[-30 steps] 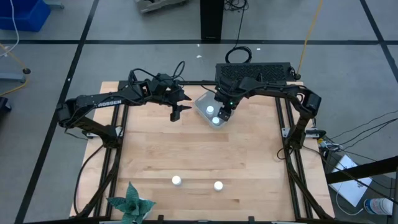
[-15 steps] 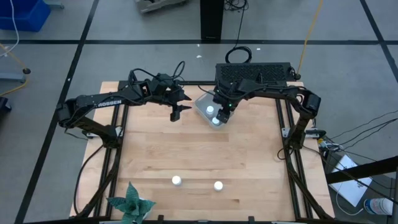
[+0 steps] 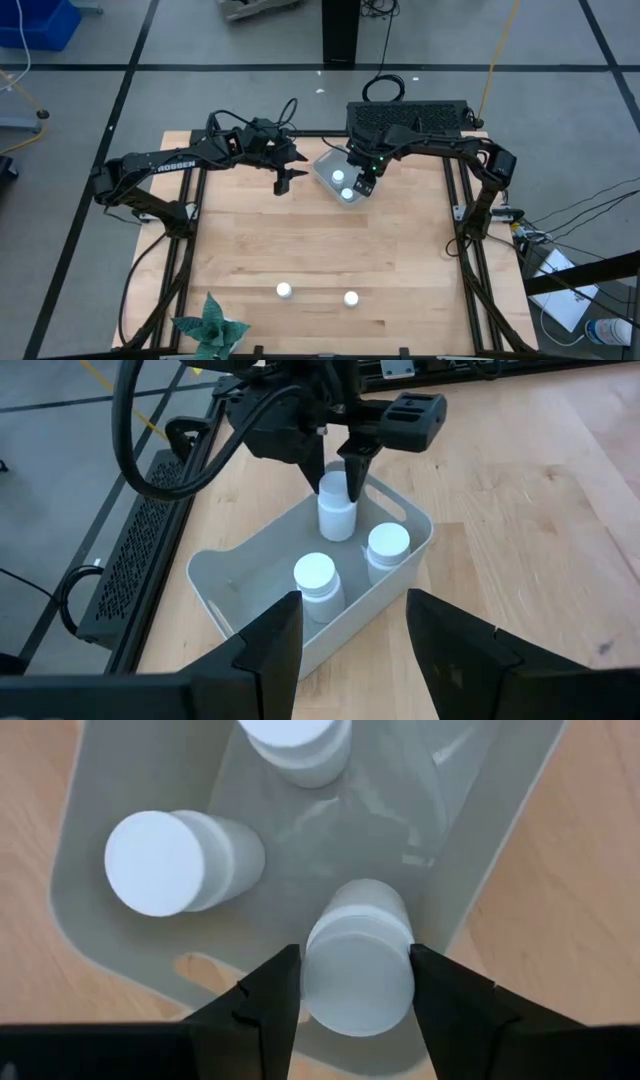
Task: Pick and place pill bottles into a basket
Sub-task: Put the white pill bottle into the gray bin
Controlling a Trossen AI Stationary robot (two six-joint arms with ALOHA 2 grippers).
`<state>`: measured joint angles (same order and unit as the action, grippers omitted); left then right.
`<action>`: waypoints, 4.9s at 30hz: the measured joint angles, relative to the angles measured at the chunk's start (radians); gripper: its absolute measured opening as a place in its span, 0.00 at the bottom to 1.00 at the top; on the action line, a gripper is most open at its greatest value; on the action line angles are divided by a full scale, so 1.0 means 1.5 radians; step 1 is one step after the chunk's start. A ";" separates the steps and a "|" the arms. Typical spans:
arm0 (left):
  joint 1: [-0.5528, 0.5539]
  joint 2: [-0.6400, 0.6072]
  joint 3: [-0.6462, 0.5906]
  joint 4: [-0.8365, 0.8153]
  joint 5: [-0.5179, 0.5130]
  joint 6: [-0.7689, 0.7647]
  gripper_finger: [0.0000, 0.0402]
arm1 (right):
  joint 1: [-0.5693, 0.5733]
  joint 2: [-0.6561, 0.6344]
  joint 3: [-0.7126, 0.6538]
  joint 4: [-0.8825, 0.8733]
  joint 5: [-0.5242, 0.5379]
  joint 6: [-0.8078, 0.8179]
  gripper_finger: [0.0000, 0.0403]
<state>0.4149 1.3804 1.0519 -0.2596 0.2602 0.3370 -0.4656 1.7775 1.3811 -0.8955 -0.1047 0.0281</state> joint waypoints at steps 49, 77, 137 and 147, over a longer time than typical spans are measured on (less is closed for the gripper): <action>0.000 0.000 0.001 -0.074 0.056 0.050 0.46 | 0.202 -0.125 0.154 0.183 -0.085 0.007 0.52; -0.514 0.133 0.135 -0.433 -0.166 -0.291 0.46 | 0.355 -0.383 -0.123 0.372 0.191 0.046 0.52; -0.573 0.354 0.276 -0.473 -0.069 -0.279 0.68 | 0.448 -0.424 -0.123 0.388 0.214 0.025 0.52; -0.569 0.354 0.276 -0.453 -0.074 -0.263 0.67 | 0.448 -0.424 -0.123 0.389 0.214 0.028 0.52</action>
<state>-0.4387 1.9118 1.4666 -0.9391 0.1496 -0.0574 0.2070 1.1416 1.1969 -0.3119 0.2165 0.0704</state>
